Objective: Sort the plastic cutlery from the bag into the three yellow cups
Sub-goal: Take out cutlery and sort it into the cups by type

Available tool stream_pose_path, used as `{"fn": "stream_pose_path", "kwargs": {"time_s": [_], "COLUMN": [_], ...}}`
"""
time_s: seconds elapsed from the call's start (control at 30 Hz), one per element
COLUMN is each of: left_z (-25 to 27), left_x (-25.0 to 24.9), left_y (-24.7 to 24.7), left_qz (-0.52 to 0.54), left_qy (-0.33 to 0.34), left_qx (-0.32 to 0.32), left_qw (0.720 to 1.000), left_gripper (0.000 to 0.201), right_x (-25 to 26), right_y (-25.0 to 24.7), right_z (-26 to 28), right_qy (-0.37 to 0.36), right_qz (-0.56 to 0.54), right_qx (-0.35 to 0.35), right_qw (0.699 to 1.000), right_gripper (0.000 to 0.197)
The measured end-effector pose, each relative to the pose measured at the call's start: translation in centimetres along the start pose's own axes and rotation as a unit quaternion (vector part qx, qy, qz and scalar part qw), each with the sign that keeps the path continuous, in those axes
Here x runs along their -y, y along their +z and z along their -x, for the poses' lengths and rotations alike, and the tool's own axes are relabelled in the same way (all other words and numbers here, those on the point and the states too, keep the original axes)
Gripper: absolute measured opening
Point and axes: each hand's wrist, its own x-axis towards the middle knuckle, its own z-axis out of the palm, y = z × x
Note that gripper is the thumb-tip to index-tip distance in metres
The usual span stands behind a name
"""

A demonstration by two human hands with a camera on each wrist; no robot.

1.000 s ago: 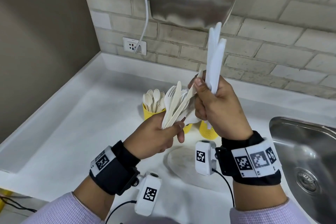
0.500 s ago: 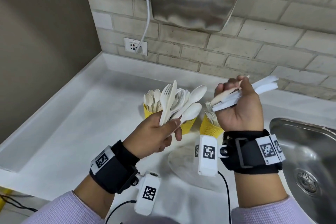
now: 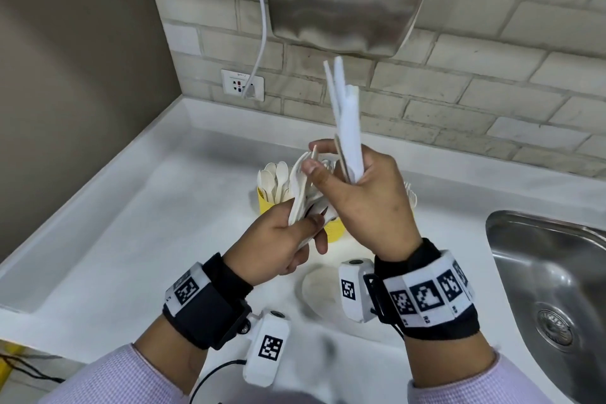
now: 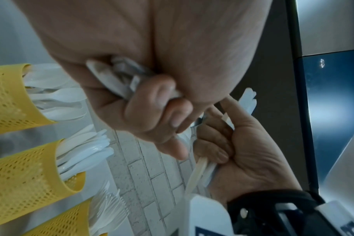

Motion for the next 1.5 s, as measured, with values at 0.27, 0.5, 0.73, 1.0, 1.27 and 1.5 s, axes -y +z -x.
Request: {"fn": "stream_pose_path", "kwargs": {"time_s": [0.27, 0.5, 0.73, 1.0, 1.27, 1.5], "left_z": [0.1, 0.3, 0.6, 1.0, 0.8, 0.4], "left_x": [-0.1, -0.5, -0.5, -0.8, -0.1, 0.3], "left_y": [-0.3, -0.5, -0.6, -0.7, -1.1, -1.0], "left_qz": [-0.041, -0.048, -0.043, -0.006, 0.102, 0.100], "left_qy": [0.023, 0.048, 0.055, 0.046, 0.069, 0.079], "left_qx": [0.018, 0.014, 0.022, 0.047, 0.065, 0.034], "left_qw": [0.999, 0.998, 0.997, 0.998, 0.990, 0.991], "left_gripper": [0.019, 0.022, 0.023, 0.032, 0.038, 0.028], "right_x": [-0.6, -0.4, 0.0, 1.2, -0.6, -0.6], "right_y": [-0.1, -0.3, -1.3, -2.0, -4.5, -3.8], "right_z": [-0.7, -1.1, -0.6, -0.7, -2.3, -2.0], "right_qy": [-0.025, 0.000, 0.011, 0.031, 0.114, 0.072], "right_qz": [-0.039, -0.182, -0.179, -0.228, -0.545, -0.467], "right_qx": [-0.038, -0.100, 0.027, -0.067, -0.216, -0.245], "right_qw": [0.998, 0.978, 0.983, 0.971, 0.802, 0.847], "right_gripper": [0.007, 0.019, 0.020, 0.023, 0.023, 0.022]}}
